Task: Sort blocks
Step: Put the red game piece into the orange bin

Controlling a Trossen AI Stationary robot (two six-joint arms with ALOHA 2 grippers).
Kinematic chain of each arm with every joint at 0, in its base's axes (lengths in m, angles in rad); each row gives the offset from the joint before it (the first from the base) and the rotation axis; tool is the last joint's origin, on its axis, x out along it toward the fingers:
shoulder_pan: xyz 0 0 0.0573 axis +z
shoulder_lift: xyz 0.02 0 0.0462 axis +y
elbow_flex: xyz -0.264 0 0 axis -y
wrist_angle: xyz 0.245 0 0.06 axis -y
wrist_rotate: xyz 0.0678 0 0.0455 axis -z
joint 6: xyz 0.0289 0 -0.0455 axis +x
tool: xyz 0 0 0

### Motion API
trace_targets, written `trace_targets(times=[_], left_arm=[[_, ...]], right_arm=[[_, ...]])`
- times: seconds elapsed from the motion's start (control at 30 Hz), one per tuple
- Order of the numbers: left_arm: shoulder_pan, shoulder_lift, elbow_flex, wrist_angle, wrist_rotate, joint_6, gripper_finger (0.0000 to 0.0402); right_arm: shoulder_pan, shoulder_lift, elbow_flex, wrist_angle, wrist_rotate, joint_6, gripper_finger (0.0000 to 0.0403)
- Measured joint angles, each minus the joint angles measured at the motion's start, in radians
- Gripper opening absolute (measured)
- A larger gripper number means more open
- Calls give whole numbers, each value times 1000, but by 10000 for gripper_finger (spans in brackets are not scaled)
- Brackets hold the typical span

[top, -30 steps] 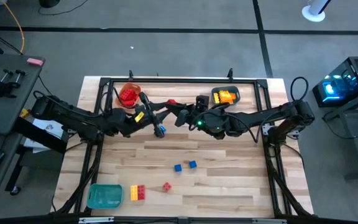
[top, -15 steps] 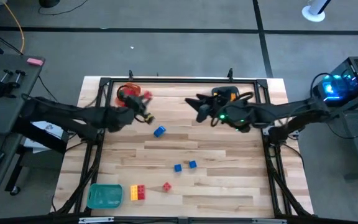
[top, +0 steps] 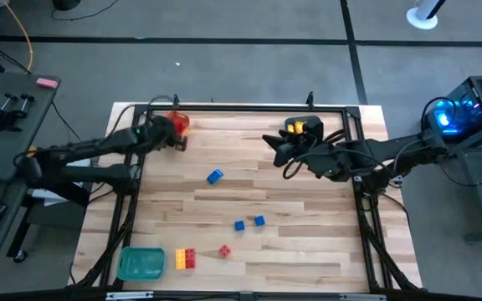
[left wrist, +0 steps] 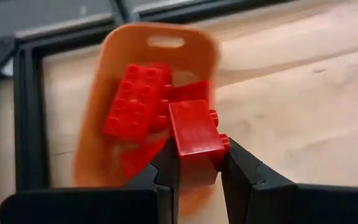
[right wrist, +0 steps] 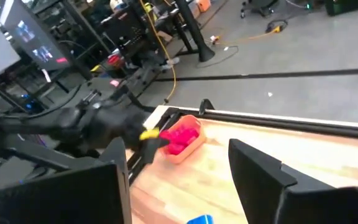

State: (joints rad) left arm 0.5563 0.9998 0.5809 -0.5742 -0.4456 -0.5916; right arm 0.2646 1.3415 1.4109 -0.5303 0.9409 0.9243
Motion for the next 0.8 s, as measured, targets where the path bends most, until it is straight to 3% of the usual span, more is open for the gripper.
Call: trace_targets(times=[0.13,0.23,0.4,0.63,0.8], left_arm=[[190,123,67,-17,264,118,52],[265,203,127,-81,344,138,52],[302,262,209,-151,370,232,62],[298,262,298,-186,336,289,183],[298,262,349,-238,349,290,230]], right_arm=[[1,0,0,-12,-16,18,161],[2,0,0,-12,-33,40,161],[6,0,0,-12,-35,44,161],[6,0,0,-12,-59,41,161],[6,0,0,-30,-64,39,161]])
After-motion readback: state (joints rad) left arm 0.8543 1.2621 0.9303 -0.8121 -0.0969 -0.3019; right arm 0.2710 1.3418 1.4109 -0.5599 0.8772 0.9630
